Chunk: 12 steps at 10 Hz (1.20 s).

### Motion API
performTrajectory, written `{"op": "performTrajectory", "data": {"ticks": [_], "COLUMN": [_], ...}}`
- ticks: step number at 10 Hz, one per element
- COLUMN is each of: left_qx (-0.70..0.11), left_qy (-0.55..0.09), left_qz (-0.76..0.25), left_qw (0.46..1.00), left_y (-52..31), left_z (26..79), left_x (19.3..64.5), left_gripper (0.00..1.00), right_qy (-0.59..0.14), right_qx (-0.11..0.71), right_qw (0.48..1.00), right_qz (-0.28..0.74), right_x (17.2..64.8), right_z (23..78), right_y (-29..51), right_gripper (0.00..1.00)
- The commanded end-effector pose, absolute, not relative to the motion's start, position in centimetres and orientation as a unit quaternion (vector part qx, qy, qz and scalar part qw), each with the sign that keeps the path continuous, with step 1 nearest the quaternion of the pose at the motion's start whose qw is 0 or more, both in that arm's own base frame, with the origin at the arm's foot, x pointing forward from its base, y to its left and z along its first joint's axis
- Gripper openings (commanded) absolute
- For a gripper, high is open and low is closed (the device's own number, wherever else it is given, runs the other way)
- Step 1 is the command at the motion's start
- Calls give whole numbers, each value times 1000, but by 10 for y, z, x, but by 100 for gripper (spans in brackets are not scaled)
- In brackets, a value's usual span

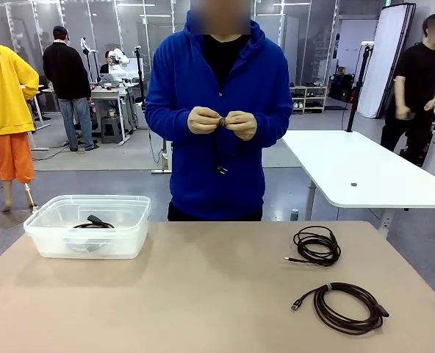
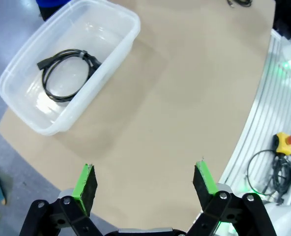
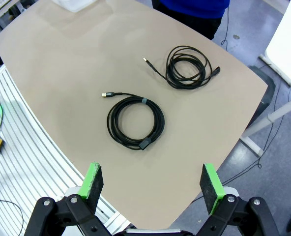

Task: Organize and store the cables.
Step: Place the Power Cable into the Organizing box.

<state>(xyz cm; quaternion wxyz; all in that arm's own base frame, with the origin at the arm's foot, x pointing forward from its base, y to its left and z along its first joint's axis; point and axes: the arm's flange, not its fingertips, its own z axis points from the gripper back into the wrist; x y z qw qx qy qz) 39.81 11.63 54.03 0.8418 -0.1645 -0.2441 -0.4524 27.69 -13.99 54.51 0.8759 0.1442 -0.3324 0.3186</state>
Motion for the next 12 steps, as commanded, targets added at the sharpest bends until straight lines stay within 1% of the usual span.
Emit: {"op": "performTrajectory", "data": {"ticks": [1,12], "left_qx": [-156,-156], "left_qy": [-247,-247], "left_qz": [-450,-450], "left_qw": [844,844], "left_y": [119,119], "left_z": [542,542], "left_x": [397,397], "left_gripper": [99,99], "right_qy": [-334,-334], "right_qx": [146,146], "right_qw": [873,873], "right_qz": [326,326], "right_x": [275,275], "right_z": [544,544], "right_y": [-140,-140], "right_gripper": [100,100]}}
